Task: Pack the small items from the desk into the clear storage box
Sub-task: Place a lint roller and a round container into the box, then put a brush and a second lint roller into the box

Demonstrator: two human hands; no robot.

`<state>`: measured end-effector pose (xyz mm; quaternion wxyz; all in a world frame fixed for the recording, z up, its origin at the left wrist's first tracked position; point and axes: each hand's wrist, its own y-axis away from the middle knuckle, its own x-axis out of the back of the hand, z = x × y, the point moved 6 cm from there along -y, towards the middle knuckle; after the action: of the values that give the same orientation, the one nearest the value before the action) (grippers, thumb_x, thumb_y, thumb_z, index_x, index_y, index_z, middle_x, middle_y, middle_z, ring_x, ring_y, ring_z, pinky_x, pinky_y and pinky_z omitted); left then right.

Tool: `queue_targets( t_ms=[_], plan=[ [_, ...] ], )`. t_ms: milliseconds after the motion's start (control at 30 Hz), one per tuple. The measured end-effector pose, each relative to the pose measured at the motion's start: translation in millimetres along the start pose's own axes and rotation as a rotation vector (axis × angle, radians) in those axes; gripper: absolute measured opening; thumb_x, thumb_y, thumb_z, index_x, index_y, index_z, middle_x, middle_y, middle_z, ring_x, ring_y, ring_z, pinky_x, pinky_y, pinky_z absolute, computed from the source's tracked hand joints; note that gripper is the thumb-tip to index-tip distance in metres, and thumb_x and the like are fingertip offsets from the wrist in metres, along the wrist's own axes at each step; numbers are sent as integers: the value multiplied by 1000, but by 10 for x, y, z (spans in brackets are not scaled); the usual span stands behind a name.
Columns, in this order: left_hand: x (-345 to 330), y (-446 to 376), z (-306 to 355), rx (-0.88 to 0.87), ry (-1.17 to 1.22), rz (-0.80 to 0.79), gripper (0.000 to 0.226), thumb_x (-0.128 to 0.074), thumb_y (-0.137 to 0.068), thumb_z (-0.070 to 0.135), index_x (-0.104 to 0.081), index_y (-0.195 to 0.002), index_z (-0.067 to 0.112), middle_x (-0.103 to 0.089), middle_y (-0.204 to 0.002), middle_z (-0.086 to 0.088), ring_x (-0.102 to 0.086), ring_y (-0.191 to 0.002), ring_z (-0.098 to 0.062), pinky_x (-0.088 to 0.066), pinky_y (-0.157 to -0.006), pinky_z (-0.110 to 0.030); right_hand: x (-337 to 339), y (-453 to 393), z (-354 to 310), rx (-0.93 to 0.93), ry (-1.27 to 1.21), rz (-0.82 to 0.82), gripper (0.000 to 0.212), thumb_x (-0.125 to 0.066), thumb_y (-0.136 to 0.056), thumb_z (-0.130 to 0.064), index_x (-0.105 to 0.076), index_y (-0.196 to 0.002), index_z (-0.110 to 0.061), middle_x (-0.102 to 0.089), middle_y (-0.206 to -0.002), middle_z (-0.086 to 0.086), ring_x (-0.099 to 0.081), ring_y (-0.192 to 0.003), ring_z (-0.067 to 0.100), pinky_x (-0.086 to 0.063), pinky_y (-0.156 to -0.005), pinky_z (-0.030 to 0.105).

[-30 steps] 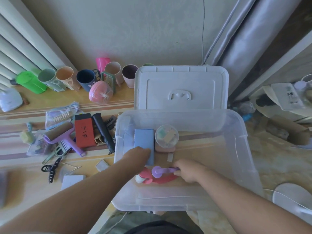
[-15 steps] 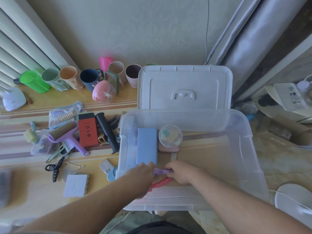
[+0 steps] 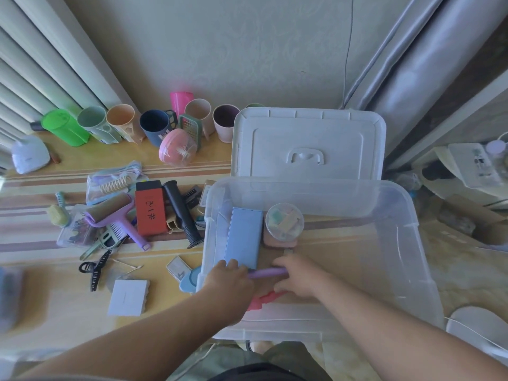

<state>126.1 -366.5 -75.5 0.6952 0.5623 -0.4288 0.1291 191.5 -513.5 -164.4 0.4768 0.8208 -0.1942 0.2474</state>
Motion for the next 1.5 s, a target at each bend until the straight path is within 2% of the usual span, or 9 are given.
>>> queue_targets(
  t_ms=[67, 133, 400, 533, 667, 867, 1133, 1333, 1500],
  plan=[
    [3, 18, 34, -28, 40, 30, 47, -50, -101, 34, -32, -145, 26, -48, -135, -9, -47, -115, -31, -38, -89, -41, 6, 64, 145, -50, 1, -24, 69, -83, -82, -45, -60, -144, -27, -61, -138, 1, -59, -125, 26, -47, -99, 32],
    [67, 23, 47, -53, 56, 58, 53, -49, -103, 38, -18, -145, 33, -48, -135, -10, -47, -114, -32, -36, -86, -41, 24, 128, 179, -65, 21, -23, 77, -79, -84, -45, -50, -154, -29, -52, -151, 2, -54, -135, 26, -44, -108, 32],
    [453, 298, -277, -34, 260, 525, 38, -42, -86, 40, -66, -115, 33, -62, -112, -2, -57, -106, -30, -51, -88, -41, 413, 559, -460, 120, -143, 299, 52, -65, -94, -38, -57, -145, -37, -51, -145, -18, -53, -130, 6, -45, -110, 32],
    [435, 618, -910, 110, 410, 761, 39, -64, -83, 40, -63, -121, 34, -57, -123, 2, -51, -119, -25, -45, -100, -39, 709, 705, -1043, 279, -136, 598, 53, -58, -87, -41, -60, -138, -29, -56, -133, -9, -53, -128, 16, -48, -106, 39],
    [119, 926, -1638, 291, 508, 788, 53, -64, -83, 47, -52, -134, 37, -53, -126, 5, -47, -122, -24, -46, -101, -41, 961, 572, -1919, 453, -1, 815, 51, -64, -86, -34, -63, -135, -22, -55, -129, 1, -52, -122, 27, -46, -104, 37],
    [-679, 1351, -2632, 480, 516, 684, 62, -73, -72, 46, -57, -130, 33, -53, -126, -2, -48, -119, -31, -52, -93, -47, 603, -231, -3171, 507, 185, 580, 57, -65, -83, -34, -56, -137, -20, -51, -126, 4, -49, -117, 32, -51, -94, 46],
    [-1525, 1766, -3966, 734, 587, 546, 80, -72, -71, 43, -42, -145, 38, -35, -150, -9, -38, -136, -39, -44, -104, -52, 16, -1270, -3804, 239, 242, 252, 47, -59, -94, -35, -48, -138, -25, -51, -137, -4, -51, -123, 27, -50, -93, 44],
    [-1794, 1537, -4451, 686, 609, 387, 95, -69, -82, 38, -10, -156, 45, -8, -162, -7, -19, -146, -36, -35, -114, -48, -198, -1834, -4021, -21, 201, 206, 34, -58, -101, -38, -43, -125, -19, -65, -116, 6, -68, -106, 35, -47, -66, 39],
    [-1781, 1265, -4579, 551, 545, 376, 81, -57, -83, 4, -30, -151, 41, -22, -159, 6, -30, -139, -30, -44, -109, -42, -293, -2082, -4041, -118, 298, 199, 39, -56, -102, -17, -40, -138, -18, -71, -111, 11, -71, -101, 37, -49, -62, 40]
  ],
)
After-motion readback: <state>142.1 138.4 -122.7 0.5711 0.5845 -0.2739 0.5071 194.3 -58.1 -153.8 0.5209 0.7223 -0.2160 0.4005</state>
